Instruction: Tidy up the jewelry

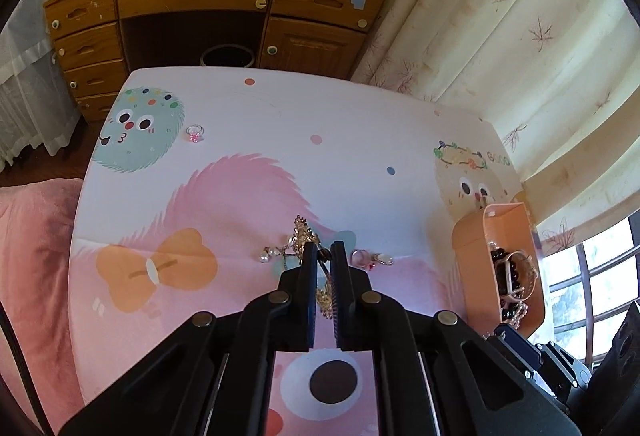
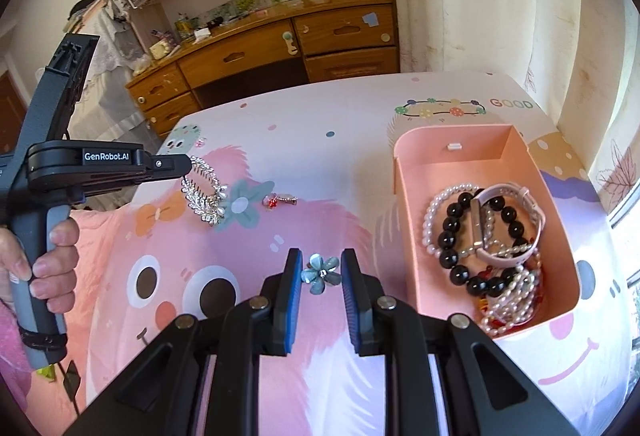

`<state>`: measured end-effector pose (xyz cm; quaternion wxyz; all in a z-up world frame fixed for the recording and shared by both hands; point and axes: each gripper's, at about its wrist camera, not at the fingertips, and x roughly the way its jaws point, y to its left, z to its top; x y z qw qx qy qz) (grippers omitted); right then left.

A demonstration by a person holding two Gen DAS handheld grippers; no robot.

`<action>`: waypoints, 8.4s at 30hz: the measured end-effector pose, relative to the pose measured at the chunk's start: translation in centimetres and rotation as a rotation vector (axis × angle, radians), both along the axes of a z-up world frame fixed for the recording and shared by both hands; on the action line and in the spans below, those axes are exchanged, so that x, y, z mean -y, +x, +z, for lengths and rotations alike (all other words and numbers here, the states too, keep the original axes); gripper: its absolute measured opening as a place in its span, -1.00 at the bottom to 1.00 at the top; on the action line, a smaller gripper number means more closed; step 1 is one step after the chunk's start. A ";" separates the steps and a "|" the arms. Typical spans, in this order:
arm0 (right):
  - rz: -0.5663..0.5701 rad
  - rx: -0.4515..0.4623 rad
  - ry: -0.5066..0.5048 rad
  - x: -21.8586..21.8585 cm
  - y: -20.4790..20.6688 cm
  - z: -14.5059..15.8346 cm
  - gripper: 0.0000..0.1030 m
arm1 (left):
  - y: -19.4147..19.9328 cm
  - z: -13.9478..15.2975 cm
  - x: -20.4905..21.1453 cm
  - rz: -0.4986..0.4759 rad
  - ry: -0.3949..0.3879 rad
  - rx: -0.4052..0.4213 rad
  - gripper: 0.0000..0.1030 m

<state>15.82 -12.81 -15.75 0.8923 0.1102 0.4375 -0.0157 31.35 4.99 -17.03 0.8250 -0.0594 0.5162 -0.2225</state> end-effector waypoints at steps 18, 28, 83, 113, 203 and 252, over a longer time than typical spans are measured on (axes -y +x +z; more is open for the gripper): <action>0.169 0.056 0.070 5.7 -2.4 3.0 -0.63 | -5.7 7.4 6.4 0.011 -0.075 0.083 -0.93; 0.201 0.068 0.058 8.6 -4.0 3.7 -0.62 | -8.5 9.6 11.1 -0.067 -0.130 0.095 -0.93; 0.024 -0.140 0.147 10.3 -3.1 2.6 0.10 | -8.5 5.4 10.3 -0.087 0.355 -0.043 0.62; -0.077 -0.128 0.066 -3.7 8.2 -3.9 0.09 | 9.5 -2.7 -5.3 0.047 0.283 -0.046 0.68; 0.073 0.085 -0.007 0.5 -0.6 3.9 -0.79 | -4.0 6.5 2.7 0.000 0.016 0.184 -0.89; -0.064 -0.052 0.225 16.3 -5.9 -0.3 -0.40 | -10.0 2.2 16.8 -0.145 0.195 -0.095 0.42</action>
